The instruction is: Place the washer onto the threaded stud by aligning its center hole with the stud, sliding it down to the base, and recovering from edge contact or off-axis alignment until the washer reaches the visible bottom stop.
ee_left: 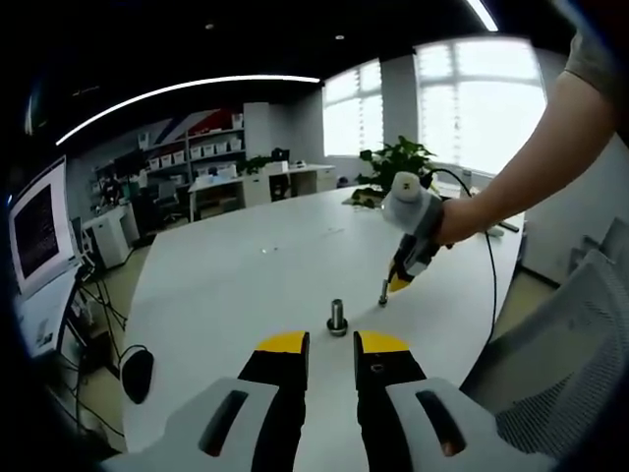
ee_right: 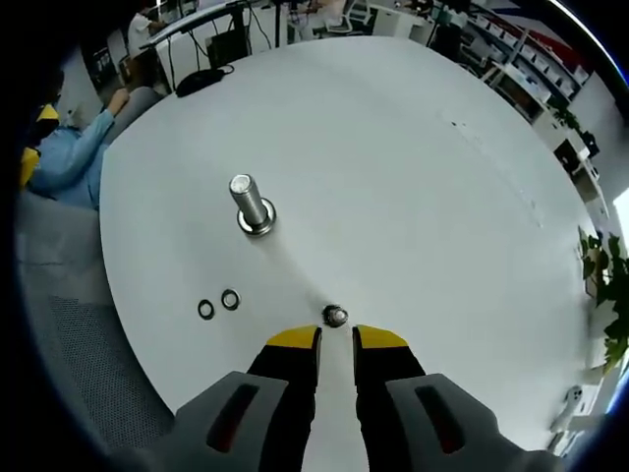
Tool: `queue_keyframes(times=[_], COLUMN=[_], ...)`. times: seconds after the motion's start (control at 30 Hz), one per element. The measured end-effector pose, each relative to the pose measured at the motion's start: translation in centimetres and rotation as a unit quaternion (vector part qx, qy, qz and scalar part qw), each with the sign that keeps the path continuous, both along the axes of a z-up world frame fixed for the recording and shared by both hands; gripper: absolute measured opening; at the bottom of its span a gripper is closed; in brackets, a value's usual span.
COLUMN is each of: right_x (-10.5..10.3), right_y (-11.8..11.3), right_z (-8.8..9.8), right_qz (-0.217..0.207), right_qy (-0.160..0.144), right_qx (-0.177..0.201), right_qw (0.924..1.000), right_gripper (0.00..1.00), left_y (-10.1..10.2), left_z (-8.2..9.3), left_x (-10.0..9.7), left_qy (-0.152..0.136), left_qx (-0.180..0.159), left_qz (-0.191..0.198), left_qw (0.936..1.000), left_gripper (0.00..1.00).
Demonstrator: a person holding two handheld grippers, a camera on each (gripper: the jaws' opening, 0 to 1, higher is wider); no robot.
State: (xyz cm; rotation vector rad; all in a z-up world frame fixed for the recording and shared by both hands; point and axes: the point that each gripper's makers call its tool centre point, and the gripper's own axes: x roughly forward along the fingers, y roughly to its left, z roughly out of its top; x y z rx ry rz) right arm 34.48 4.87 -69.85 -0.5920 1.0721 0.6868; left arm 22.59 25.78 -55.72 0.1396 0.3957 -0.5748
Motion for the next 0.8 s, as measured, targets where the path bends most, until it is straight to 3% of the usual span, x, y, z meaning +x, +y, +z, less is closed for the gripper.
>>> queue_keyframes(times=[0.8], right_x=[-3.0], right_y=[2.1], right_z=[-3.0], right_qz=[0.007], right_qy=[0.031], right_qx=[0.002], right_qw=[0.9995], right_gripper=[0.15], left_y=[0.2], left_z=[-0.2], left_x=[0.0], left_qy=[0.004], left_qx=[-0.004], left_qz=[0.004], left_qw=[1.0], left_gripper=[0.16])
